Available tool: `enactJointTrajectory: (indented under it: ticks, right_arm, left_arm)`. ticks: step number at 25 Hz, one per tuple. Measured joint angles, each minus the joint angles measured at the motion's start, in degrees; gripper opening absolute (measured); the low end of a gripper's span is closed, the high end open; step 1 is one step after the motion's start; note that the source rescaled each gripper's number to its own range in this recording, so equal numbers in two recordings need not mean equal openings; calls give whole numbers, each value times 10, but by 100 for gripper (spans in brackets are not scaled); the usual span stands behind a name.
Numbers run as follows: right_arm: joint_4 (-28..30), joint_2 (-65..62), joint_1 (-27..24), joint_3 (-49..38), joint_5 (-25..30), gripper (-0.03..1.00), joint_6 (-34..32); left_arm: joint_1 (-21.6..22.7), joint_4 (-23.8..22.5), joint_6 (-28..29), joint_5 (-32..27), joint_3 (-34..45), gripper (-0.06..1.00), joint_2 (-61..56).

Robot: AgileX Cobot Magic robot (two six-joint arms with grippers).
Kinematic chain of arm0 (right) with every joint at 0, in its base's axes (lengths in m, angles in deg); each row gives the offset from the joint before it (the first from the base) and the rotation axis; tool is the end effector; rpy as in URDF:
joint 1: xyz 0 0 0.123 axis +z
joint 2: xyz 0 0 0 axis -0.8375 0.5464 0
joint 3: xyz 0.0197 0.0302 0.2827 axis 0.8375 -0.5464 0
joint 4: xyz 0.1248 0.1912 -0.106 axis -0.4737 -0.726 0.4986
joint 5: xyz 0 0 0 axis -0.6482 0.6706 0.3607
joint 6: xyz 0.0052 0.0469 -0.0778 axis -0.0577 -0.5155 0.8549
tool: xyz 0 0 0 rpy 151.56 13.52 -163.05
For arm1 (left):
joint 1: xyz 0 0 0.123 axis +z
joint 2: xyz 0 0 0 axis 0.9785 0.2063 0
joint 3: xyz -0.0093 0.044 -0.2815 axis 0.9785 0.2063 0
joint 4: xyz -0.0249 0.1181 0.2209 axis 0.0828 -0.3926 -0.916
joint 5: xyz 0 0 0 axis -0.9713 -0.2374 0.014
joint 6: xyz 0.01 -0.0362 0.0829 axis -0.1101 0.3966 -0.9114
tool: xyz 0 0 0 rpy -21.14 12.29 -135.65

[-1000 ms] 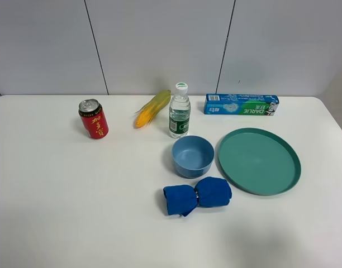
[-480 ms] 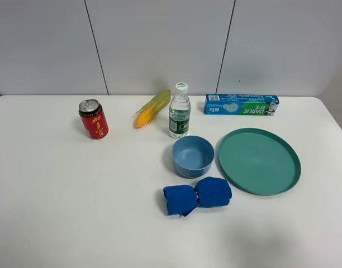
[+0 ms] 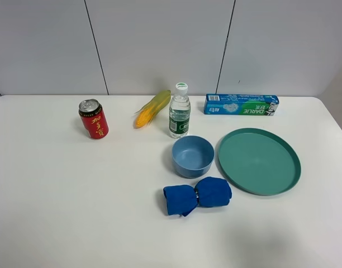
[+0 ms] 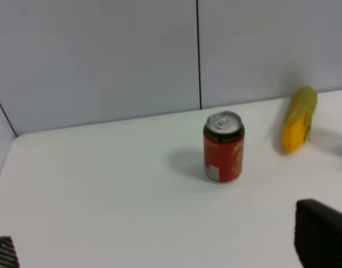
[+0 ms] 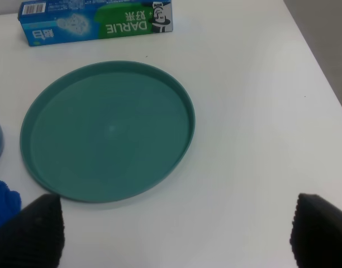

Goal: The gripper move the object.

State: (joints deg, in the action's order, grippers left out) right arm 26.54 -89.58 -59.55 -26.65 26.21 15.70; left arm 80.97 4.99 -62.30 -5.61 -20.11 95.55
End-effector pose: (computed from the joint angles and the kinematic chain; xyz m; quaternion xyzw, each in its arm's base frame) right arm -0.0035 -0.0026 0.2745 0.0463 0.8526 -0.0134 0.5203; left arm -0.0045 -0.0041 0.3433 0.0178 0.7946 0.0177 0.6066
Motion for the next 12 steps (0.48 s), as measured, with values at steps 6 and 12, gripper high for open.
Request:
enactJointTrajectory:
  ticks: [6, 12]
  right_arm:
    - [0, 0, 0, 0, 0, 100, 0]
    - [0, 0, 0, 0, 0, 100, 0]
  left_arm:
    - [0, 6, 0, -48, 48, 100, -56]
    - [0, 7, 0, -71, 94, 100, -71]
